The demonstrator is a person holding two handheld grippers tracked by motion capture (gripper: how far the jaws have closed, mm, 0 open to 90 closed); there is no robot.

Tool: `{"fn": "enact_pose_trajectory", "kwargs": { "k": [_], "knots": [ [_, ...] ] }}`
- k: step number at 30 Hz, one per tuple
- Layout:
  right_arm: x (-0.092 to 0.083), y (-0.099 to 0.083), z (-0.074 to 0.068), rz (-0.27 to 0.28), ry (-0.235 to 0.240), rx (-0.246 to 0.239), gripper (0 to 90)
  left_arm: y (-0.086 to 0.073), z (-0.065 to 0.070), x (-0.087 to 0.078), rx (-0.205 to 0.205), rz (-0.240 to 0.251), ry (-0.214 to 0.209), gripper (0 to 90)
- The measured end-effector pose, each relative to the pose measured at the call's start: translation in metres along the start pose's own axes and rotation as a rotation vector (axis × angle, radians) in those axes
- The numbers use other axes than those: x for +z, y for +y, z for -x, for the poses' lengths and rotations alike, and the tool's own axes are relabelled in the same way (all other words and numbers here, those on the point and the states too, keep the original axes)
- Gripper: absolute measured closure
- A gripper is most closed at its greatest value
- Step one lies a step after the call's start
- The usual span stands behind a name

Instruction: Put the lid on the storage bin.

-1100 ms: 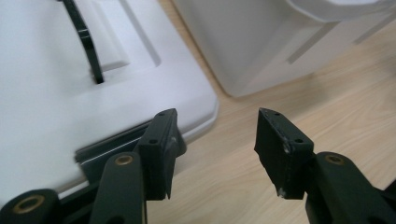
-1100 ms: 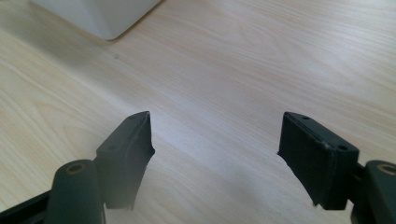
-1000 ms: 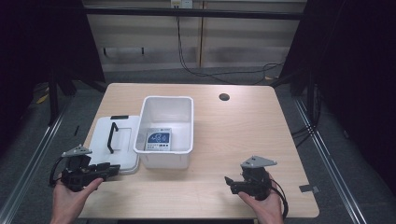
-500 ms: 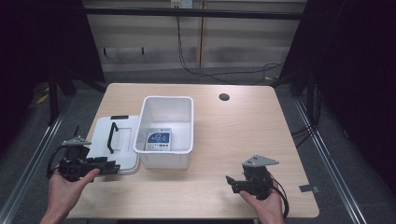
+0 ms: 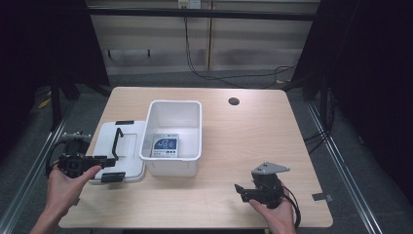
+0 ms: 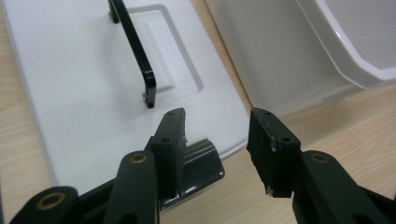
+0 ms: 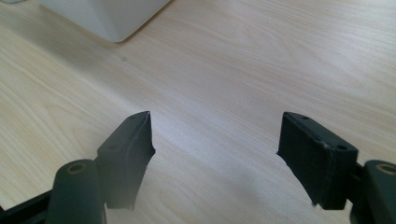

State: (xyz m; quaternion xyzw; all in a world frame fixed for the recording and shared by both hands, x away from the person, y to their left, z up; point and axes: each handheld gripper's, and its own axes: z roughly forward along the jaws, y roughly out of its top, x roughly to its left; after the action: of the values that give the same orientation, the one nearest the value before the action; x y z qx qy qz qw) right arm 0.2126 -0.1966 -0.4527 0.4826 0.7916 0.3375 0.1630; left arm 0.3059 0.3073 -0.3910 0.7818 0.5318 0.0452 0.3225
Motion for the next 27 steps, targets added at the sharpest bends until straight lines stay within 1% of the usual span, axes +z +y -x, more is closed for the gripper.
{"fn": "enact_pose_trajectory", "kwargs": {
  "k": [1, 2, 3, 4, 5, 6, 8, 9, 10, 11, 12, 13, 14, 15, 16, 17, 18, 19, 20, 21, 23, 25, 26, 27],
  "knots": [
    [0.0, 0.0, 0.0, -0.003, 0.002, 0.003, 25.5, 0.002, 0.0, 0.0, 0.01, -0.005, -0.008, 56.9],
    [0.0, 0.0, 0.0, -0.003, 0.002, 0.003, 25.5, 0.002, 0.0, 0.0, 0.01, -0.005, -0.008, 56.9],
    [0.0, 0.0, -0.001, 0.0, 0.005, 0.0, 25.5, 0.004, -0.001, -0.001, 0.01, -0.011, 0.0, 56.9],
    [0.0, 0.0, -0.001, 0.0, 0.005, 0.0, 25.5, 0.006, 0.0, -0.002, 0.007, -0.007, 0.007, 56.9],
    [0.0, 0.0, -0.001, 0.003, 0.008, -0.003, 25.5, 0.009, -0.001, -0.003, 0.0, -0.001, -0.003, 56.8],
    [-0.001, 0.0, -0.002, 0.003, 0.008, -0.006, 25.5, 0.009, -0.001, -0.003, 0.0, -0.001, -0.003, 56.8],
    [0.0, 0.001, -0.002, 0.007, 0.012, -0.015, 25.5, 0.015, 0.0, -0.003, 0.0, -0.019, 0.034, 56.0],
    [0.0, 0.001, -0.002, 0.005, 0.014, -0.016, 25.5, 0.018, -0.001, -0.002, 0.011, -0.032, 0.043, 53.1],
    [0.0, 0.001, -0.002, 0.005, 0.014, -0.016, 25.5, 0.018, -0.001, -0.002, 0.011, -0.032, 0.043, 50.0],
    [0.0, 0.001, -0.003, 0.0, 0.017, -0.02, 25.5, 0.021, -0.002, 0.0, 0.027, -0.051, 0.038, 49.6],
    [0.0, 0.001, -0.003, 0.0, 0.017, -0.02, 25.5, 0.024, -0.003, 0.001, 0.027, -0.072, 0.04, 49.6],
    [0.001, 0.001, -0.003, -0.001, 0.02, -0.021, 25.5, 0.03, -0.005, 0.003, 0.015, -0.083, 0.063, 51.2],
    [0.001, 0.001, -0.004, 0.002, 0.022, -0.022, 25.5, 0.03, -0.005, 0.003, 0.015, -0.083, 0.063, 52.3],
    [0.002, 0.001, -0.004, 0.004, 0.025, -0.024, 25.5, 0.038, -0.007, 0.006, 0.009, -0.114, 0.074, 53.7],
    [0.002, 0.001, -0.004, 0.004, 0.025, -0.024, 25.5, 0.038, -0.007, 0.006, 0.009, -0.114, 0.074, 54.4],
    [0.002, 0.001, -0.004, 0.0, 0.024, -0.026, 25.5, 0.043, -0.008, 0.007, 0.011, -0.135, 0.088, 54.4],
    [0.001, 0.001, -0.005, -0.007, 0.023, -0.03, 25.6, 0.049, -0.009, 0.01, -0.016, -0.142, 0.094, 58.5],
    [0.002, 0.001, -0.005, -0.003, 0.023, -0.034, 25.6, 0.052, -0.009, 0.012, -0.02, -0.171, 0.097, 58.6],
    [0.002, 0.001, -0.005, -0.003, 0.023, -0.034, 25.6, 0.052, -0.009, 0.012, -0.02, -0.171, 0.097, 58.7],
    [0.001, 0.001, -0.005, -0.005, 0.024, -0.036, 25.7, 0.057, -0.008, 0.016, -0.006, -0.196, 0.109, 58.7],
    [0.001, 0.001, -0.005, -0.006, 0.025, -0.038, 25.7, 0.062, -0.006, 0.018, -0.01, -0.206, 0.121, 58.8],
    [0.001, 0.0, -0.005, -0.007, 0.024, -0.036, 25.7, 0.065, -0.006, 0.019, -0.013, -0.203, 0.128, 59.3],
    [0.001, 0.0, -0.004, -0.007, 0.024, -0.036, 25.8, 0.068, -0.007, 0.02, -0.025, -0.216, 0.126, 59.4],
    [0.001, 0.0, -0.004, -0.011, 0.024, -0.03, 25.8, 0.07, -0.008, 0.022, -0.023, -0.222, 0.13, 59.4]
  ]
}}
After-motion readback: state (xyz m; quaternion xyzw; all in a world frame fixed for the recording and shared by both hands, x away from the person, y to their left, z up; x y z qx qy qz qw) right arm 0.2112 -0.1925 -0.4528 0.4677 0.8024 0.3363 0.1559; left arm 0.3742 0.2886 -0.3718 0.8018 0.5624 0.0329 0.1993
